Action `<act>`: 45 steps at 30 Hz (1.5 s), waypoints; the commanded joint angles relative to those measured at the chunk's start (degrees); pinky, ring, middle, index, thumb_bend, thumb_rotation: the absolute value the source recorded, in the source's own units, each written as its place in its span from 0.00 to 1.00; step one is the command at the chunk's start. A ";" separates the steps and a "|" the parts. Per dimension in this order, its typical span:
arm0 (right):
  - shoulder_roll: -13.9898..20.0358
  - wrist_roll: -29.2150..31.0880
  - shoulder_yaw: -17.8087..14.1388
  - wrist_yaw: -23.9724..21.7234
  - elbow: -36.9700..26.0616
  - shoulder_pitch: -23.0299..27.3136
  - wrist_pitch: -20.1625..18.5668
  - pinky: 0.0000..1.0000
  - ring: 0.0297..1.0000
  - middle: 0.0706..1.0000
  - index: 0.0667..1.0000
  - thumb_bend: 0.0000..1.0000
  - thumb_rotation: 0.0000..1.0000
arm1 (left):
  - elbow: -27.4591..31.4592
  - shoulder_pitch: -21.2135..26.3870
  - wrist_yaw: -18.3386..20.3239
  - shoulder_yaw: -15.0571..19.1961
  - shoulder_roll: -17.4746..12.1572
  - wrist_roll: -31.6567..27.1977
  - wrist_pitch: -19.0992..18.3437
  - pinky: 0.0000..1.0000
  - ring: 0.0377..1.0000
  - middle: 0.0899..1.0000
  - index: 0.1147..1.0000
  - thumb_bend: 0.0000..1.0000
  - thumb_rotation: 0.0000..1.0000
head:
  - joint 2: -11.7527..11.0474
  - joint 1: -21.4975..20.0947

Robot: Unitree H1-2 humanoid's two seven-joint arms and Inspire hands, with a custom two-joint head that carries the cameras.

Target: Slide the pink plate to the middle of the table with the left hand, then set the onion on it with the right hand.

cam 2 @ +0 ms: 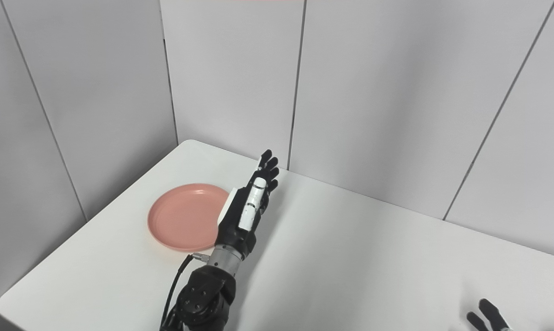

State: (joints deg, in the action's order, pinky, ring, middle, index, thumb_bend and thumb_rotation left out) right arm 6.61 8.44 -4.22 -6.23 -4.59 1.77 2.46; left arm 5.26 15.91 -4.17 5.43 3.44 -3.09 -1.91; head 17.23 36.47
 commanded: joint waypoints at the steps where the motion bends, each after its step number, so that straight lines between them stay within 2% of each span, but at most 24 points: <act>1: 0.22 0.41 -0.18 -0.59 2.22 -0.82 2.77 0.63 0.85 0.89 0.83 0.26 0.91 | 1.15 2.40 -0.71 1.18 -1.13 -0.70 1.02 1.00 1.00 1.00 1.00 0.45 1.00 | 0.00 0.06; 5: 0.19 -0.19 -0.22 -0.43 2.25 -0.82 2.93 0.60 0.83 0.88 0.81 0.26 0.91 | 1.21 2.33 -1.30 3.21 -2.56 -0.82 1.55 1.00 1.00 1.00 1.00 0.47 1.00 | 0.08 0.11; 14: 0.21 -0.31 -0.40 -0.41 2.38 -0.73 2.75 0.58 0.82 0.86 0.80 0.25 0.89 | 2.89 3.11 -3.73 7.06 -3.90 -1.57 1.03 1.00 1.00 1.00 1.00 0.42 1.00 | 0.16 0.46; 25: 0.38 -0.10 -0.36 -0.85 2.78 -0.62 3.24 0.59 0.84 0.88 0.81 0.26 0.92 | 6.11 3.30 -5.58 9.13 -5.89 -0.85 -0.20 1.00 1.00 1.00 1.00 0.44 1.00 | 0.43 0.69; 29: 0.27 0.03 -0.51 -0.70 2.71 -0.55 2.88 0.59 0.84 0.88 0.81 0.26 0.90 | 6.63 3.41 -6.46 10.03 -6.49 -0.94 0.15 1.00 1.00 1.00 1.00 0.45 1.00 | 0.43 0.69; 45: 0.70 0.31 -0.55 -1.06 2.37 -0.63 2.25 0.59 0.84 0.88 0.81 0.25 0.90 | 8.56 2.18 -9.26 14.82 -7.02 -2.76 0.36 0.99 0.99 1.00 0.99 0.40 1.00 | 0.21 1.19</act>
State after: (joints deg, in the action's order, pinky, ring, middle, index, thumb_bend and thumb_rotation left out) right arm 7.01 8.45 -4.46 -7.01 -3.90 2.32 2.56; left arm 11.52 17.01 -12.79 19.91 -2.56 -5.53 -2.67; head 17.40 37.62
